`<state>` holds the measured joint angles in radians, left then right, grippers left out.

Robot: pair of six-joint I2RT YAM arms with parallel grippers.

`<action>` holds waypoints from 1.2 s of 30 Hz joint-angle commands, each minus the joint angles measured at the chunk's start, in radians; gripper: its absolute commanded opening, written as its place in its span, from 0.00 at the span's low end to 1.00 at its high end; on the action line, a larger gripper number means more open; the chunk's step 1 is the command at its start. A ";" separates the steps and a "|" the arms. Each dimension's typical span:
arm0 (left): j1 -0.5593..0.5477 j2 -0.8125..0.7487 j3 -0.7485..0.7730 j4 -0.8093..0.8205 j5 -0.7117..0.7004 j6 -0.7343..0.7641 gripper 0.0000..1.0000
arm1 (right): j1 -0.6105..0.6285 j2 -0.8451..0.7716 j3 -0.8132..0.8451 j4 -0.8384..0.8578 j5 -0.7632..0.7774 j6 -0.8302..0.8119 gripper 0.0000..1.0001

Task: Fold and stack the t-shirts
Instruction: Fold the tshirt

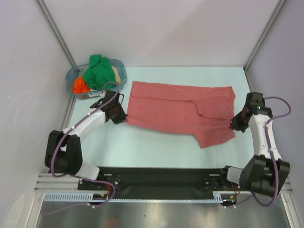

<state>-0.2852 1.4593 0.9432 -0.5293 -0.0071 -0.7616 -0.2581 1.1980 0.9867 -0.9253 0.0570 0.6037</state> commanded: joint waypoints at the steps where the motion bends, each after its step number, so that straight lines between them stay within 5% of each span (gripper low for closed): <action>1: -0.006 0.010 0.115 -0.012 -0.030 0.035 0.00 | -0.015 0.133 0.133 0.016 -0.048 -0.084 0.00; 14: 0.018 0.372 0.577 -0.083 -0.073 0.025 0.00 | -0.049 0.569 0.587 0.022 -0.176 -0.156 0.00; 36: 0.069 0.625 0.747 -0.100 -0.024 -0.024 0.00 | -0.046 0.867 0.856 -0.014 -0.269 -0.191 0.00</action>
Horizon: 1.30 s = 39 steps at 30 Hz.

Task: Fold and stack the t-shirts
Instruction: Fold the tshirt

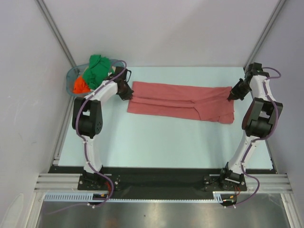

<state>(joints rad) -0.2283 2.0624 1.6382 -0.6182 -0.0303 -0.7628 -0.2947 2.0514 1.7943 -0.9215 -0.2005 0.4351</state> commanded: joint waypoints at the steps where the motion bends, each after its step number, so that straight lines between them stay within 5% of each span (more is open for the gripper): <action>1: 0.012 0.027 0.057 -0.009 0.003 -0.024 0.01 | -0.008 0.024 0.059 -0.014 -0.011 -0.024 0.00; 18: 0.023 0.096 0.135 -0.037 -0.016 -0.043 0.00 | -0.003 0.150 0.201 -0.040 -0.045 -0.021 0.00; 25: 0.029 0.123 0.153 -0.040 -0.019 -0.049 0.00 | -0.007 0.205 0.247 -0.042 -0.054 -0.030 0.07; 27: 0.029 0.133 0.167 -0.041 -0.046 -0.035 0.07 | -0.017 0.233 0.272 -0.043 -0.050 -0.048 0.12; 28: 0.029 0.133 0.175 -0.054 -0.062 -0.021 0.22 | -0.021 0.249 0.293 -0.046 -0.037 -0.061 0.19; 32: 0.020 0.084 0.210 -0.109 -0.132 0.077 0.39 | -0.018 0.284 0.477 -0.191 0.108 -0.130 0.29; 34: 0.001 0.026 0.178 -0.114 -0.198 0.152 0.42 | 0.038 0.204 0.432 -0.180 0.185 -0.157 0.40; 39: -0.100 -0.212 -0.001 -0.023 -0.246 0.238 0.43 | 0.239 -0.089 0.049 -0.002 0.101 -0.063 0.44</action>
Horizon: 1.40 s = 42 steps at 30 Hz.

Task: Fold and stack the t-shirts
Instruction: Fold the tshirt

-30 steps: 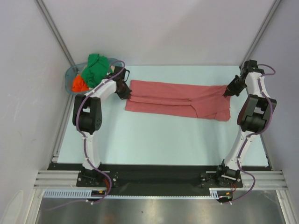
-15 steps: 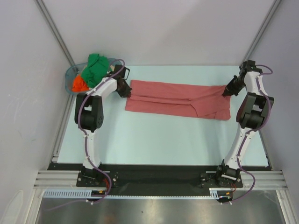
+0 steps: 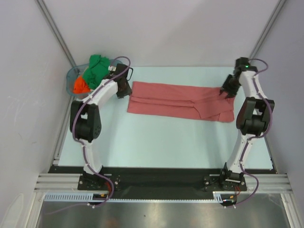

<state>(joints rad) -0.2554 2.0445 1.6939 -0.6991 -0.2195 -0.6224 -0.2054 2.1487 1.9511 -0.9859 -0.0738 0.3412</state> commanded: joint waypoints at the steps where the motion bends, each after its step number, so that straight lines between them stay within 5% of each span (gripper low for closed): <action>1: -0.082 -0.207 -0.072 0.073 -0.008 0.093 0.42 | 0.219 -0.202 -0.139 0.091 -0.038 0.047 0.44; 5: -0.113 -0.179 -0.109 0.153 0.192 0.070 0.35 | 0.375 -0.231 -0.259 0.167 -0.018 0.078 0.41; 13: -0.166 0.000 -0.027 0.167 0.284 0.084 0.34 | 0.520 -0.136 -0.311 0.254 0.072 0.078 0.00; 25: -0.163 0.091 -0.089 0.167 0.246 0.063 0.33 | 0.503 -0.061 -0.383 0.395 0.210 0.039 0.08; 42: -0.147 0.077 -0.135 0.148 0.192 0.067 0.33 | 0.459 0.135 -0.080 0.343 0.210 -0.019 0.23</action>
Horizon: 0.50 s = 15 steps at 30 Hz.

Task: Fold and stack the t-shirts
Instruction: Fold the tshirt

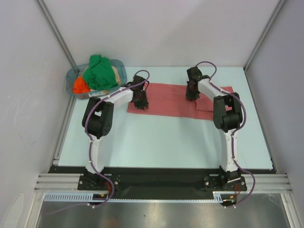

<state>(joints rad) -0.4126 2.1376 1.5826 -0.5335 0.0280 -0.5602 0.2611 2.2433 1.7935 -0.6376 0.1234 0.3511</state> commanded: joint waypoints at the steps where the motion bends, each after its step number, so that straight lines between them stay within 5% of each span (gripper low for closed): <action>1: 0.014 -0.018 -0.024 -0.016 -0.056 0.006 0.33 | -0.011 0.050 0.089 -0.011 0.009 -0.032 0.23; 8: 0.015 -0.064 -0.009 -0.029 -0.024 0.034 0.33 | -0.013 -0.103 -0.052 -0.050 -0.073 -0.011 0.24; 15: 0.020 -0.125 0.016 -0.046 -0.013 0.089 0.36 | -0.183 -0.385 -0.100 -0.209 -0.149 0.043 0.43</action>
<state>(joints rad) -0.4023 2.0979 1.5806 -0.5655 0.0261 -0.5194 0.1902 2.0163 1.6936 -0.7708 0.0151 0.3645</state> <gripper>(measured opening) 0.355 0.416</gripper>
